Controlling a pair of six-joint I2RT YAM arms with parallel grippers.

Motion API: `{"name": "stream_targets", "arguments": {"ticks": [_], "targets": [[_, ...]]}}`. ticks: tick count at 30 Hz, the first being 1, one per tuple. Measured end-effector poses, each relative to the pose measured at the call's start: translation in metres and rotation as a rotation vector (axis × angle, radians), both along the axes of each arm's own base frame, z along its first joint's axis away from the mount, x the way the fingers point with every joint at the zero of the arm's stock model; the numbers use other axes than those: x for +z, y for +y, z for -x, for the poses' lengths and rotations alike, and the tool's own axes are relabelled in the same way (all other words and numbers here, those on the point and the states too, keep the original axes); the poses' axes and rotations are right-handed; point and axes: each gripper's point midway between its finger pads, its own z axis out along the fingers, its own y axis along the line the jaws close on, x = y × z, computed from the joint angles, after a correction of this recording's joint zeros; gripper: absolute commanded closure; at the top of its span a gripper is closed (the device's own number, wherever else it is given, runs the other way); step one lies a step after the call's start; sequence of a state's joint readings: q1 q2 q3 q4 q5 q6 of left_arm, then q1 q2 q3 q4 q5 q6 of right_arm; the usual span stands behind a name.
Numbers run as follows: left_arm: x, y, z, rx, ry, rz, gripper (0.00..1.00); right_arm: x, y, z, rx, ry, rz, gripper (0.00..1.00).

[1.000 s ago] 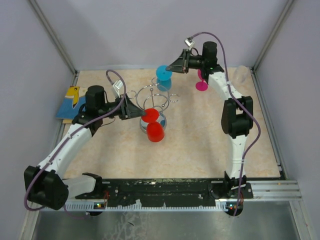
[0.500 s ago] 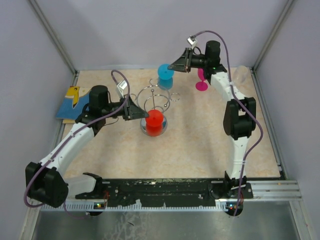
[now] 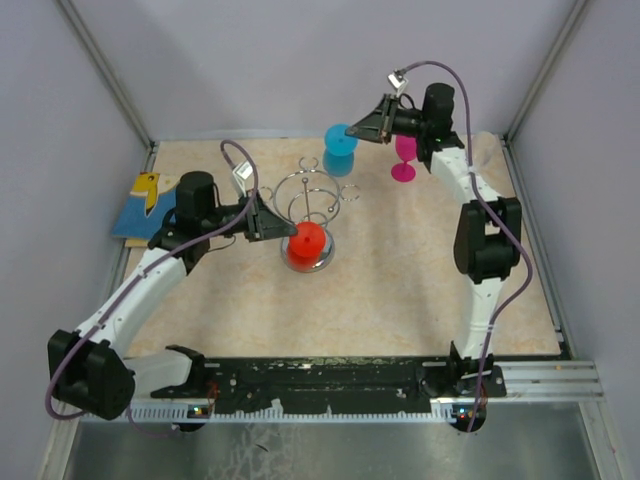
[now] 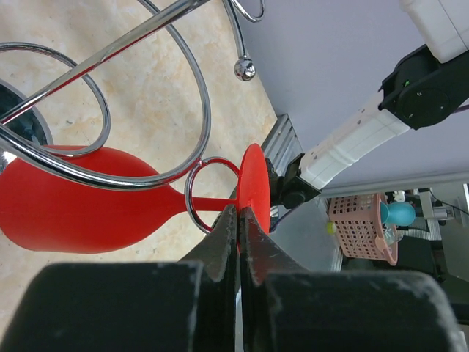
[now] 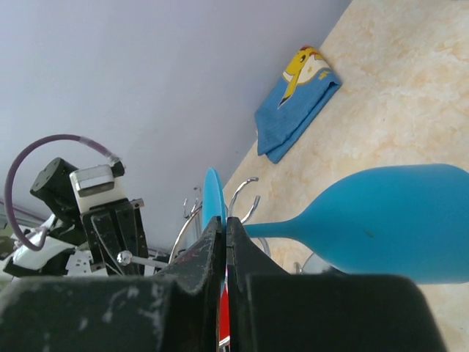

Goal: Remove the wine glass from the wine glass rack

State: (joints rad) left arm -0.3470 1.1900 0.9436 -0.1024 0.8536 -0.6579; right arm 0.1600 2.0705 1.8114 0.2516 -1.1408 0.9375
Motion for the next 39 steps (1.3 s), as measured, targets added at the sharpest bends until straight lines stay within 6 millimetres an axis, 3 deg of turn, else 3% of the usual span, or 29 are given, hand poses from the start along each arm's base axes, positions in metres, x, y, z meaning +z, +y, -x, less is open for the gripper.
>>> {"name": "stream_targets", "arguments": {"ticks": [9,22,33,39], "targets": [[0.016,0.001,0.012,-0.028,-0.02,0.027,1.0,0.008,-0.024,0.002,-0.045,-0.005,-0.013,1.0],[0.061,0.008,0.06,-0.121,-0.091,0.102,1.0,0.049,-0.059,0.012,-0.113,-0.1,-0.016,1.0],[0.085,0.022,0.094,-0.131,-0.138,0.075,1.0,0.055,-0.091,0.033,-0.264,-0.121,0.13,1.0],[0.112,0.044,0.102,-0.015,-0.259,-0.034,1.0,0.073,-0.11,0.062,-0.407,-0.184,0.28,1.0]]}}
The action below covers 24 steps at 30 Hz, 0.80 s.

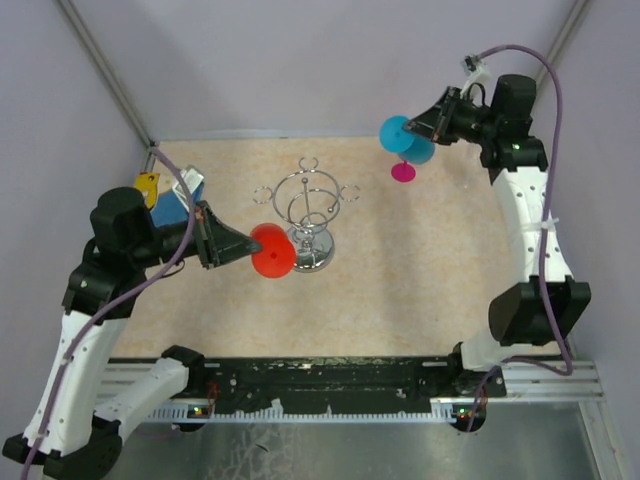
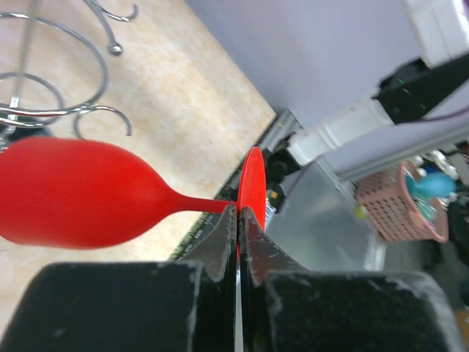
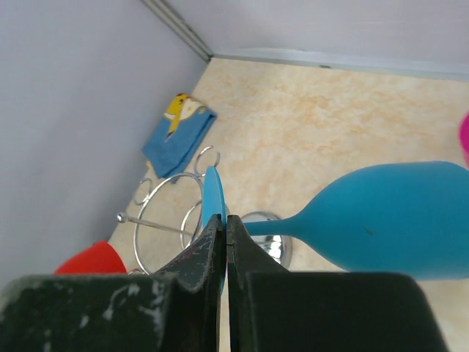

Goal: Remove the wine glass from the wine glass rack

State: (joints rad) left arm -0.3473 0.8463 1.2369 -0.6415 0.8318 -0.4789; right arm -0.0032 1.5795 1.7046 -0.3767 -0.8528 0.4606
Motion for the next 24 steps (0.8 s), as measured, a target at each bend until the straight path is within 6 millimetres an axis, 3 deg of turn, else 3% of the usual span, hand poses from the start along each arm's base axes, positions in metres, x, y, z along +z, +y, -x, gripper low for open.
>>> {"name": "stream_targets", "arguments": {"ticks": [2,6,10,13,18,24], "targets": [[0.002,0.008,-0.002,0.058,-0.035,-0.037,1.0,0.005,-0.01,0.012,-0.069,-0.018,0.061,1.0],[-0.013,0.03,-0.012,0.206,-0.05,-0.141,1.0,0.004,-0.036,0.03,-0.254,-0.025,0.204,1.0],[-0.038,0.055,-0.033,0.366,-0.027,-0.277,1.0,-0.018,-0.056,0.047,-0.404,0.022,0.356,1.0],[-0.052,0.073,-0.048,0.47,-0.02,-0.366,1.0,-0.053,-0.072,0.053,-0.499,0.1,0.492,1.0],[-0.072,0.103,-0.077,0.642,-0.01,-0.521,1.0,-0.128,-0.099,0.071,-0.62,0.264,0.76,1.0],[-0.121,0.146,-0.105,0.807,0.042,-0.795,1.0,-0.17,-0.141,0.091,-0.766,0.365,0.993,1.0]]}}
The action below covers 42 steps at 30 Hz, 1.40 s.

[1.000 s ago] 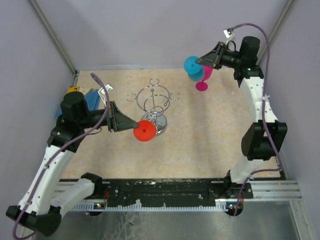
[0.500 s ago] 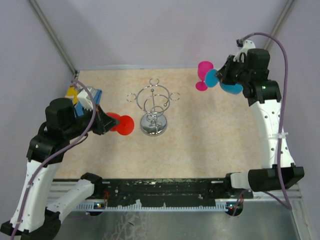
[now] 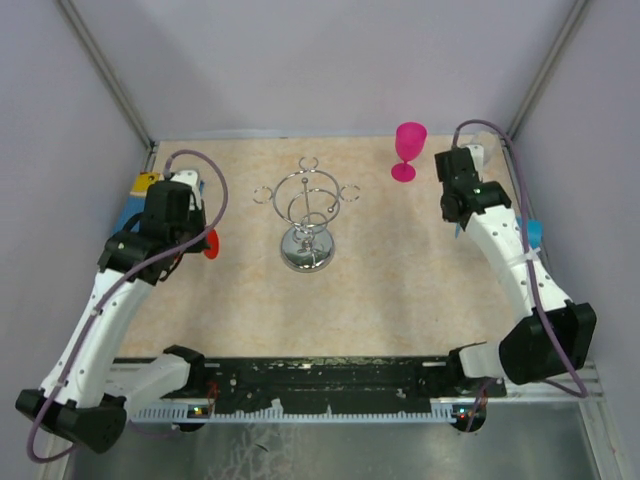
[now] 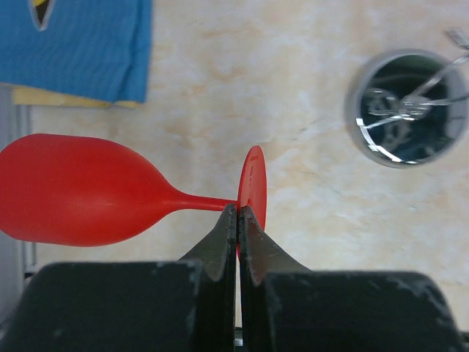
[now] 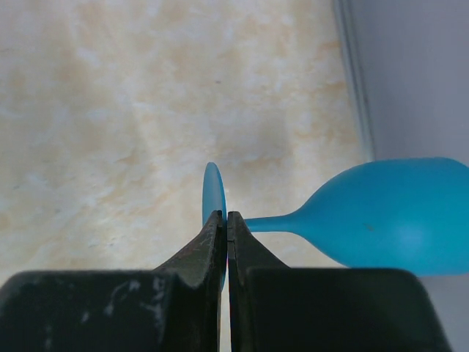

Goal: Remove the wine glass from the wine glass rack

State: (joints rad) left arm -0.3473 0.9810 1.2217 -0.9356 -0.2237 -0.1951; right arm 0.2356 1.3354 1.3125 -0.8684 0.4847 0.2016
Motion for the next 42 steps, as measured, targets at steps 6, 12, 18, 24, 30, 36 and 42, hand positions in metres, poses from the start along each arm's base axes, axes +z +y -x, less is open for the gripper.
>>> {"name": "stream_targets", "arguments": {"ticks": [6,12,18,24,30,36,42], "targets": [[-0.022,0.037,-0.011,0.136,0.05,-0.207,1.0,-0.015,-0.033,0.009,-0.123,0.055,0.193,1.0],[-0.04,0.06,-0.013,0.231,0.097,-0.363,1.0,-0.051,-0.05,0.012,-0.212,0.177,0.408,1.0],[-0.05,0.071,-0.015,0.284,0.136,-0.497,1.0,-0.102,-0.059,0.019,-0.241,0.329,0.533,1.0],[-0.049,0.077,-0.014,0.316,0.128,-0.531,1.0,-0.127,-0.065,0.029,-0.249,0.412,0.604,1.0],[-0.046,0.077,-0.013,0.319,0.117,-0.524,1.0,-0.15,-0.067,0.031,-0.237,0.487,0.654,1.0],[-0.048,0.074,-0.014,0.305,0.122,-0.514,1.0,-0.171,-0.071,0.034,-0.221,0.568,0.726,1.0],[-0.05,0.071,-0.014,0.282,0.133,-0.504,1.0,-0.173,-0.072,0.034,-0.214,0.583,0.745,1.0]]}}
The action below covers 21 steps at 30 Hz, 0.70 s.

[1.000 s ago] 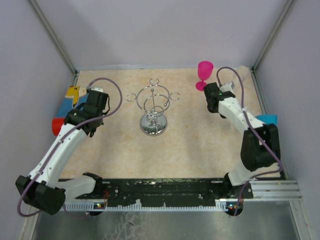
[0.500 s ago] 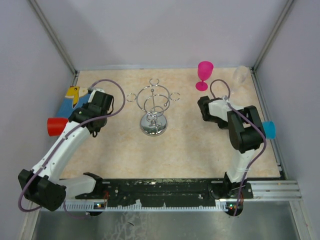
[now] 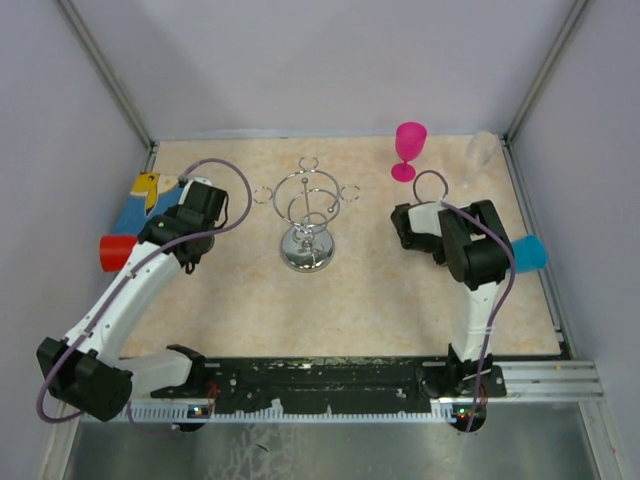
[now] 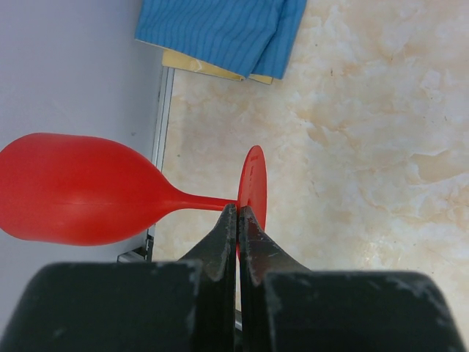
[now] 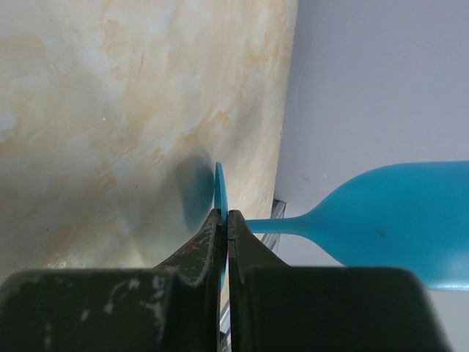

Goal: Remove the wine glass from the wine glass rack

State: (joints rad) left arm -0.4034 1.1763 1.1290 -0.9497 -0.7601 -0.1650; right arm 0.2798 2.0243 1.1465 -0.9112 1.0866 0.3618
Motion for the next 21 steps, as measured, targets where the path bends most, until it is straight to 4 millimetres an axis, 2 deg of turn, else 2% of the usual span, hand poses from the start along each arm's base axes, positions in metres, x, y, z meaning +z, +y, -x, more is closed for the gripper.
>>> {"name": "stream_targets", "arguments": {"ticks": [8,13,15,17,21], "targets": [[-0.004,-0.005,-0.004,-0.018,0.009,0.019,1.0,-0.003,0.006,-0.005,0.021,0.035,0.009,1.0],[-0.008,-0.007,-0.006,-0.02,0.026,0.014,1.0,-0.003,0.02,-0.017,0.051,0.033,-0.001,0.99],[-0.008,-0.007,-0.007,-0.02,0.025,0.015,1.0,-0.003,0.027,-0.021,0.064,0.025,-0.005,0.97],[-0.007,-0.008,-0.008,-0.021,0.017,0.018,1.0,-0.004,0.033,-0.023,0.078,0.028,-0.008,0.83],[-0.006,-0.008,-0.008,-0.025,0.008,0.024,1.0,-0.019,0.042,-0.023,0.076,0.03,-0.054,0.76]]}}
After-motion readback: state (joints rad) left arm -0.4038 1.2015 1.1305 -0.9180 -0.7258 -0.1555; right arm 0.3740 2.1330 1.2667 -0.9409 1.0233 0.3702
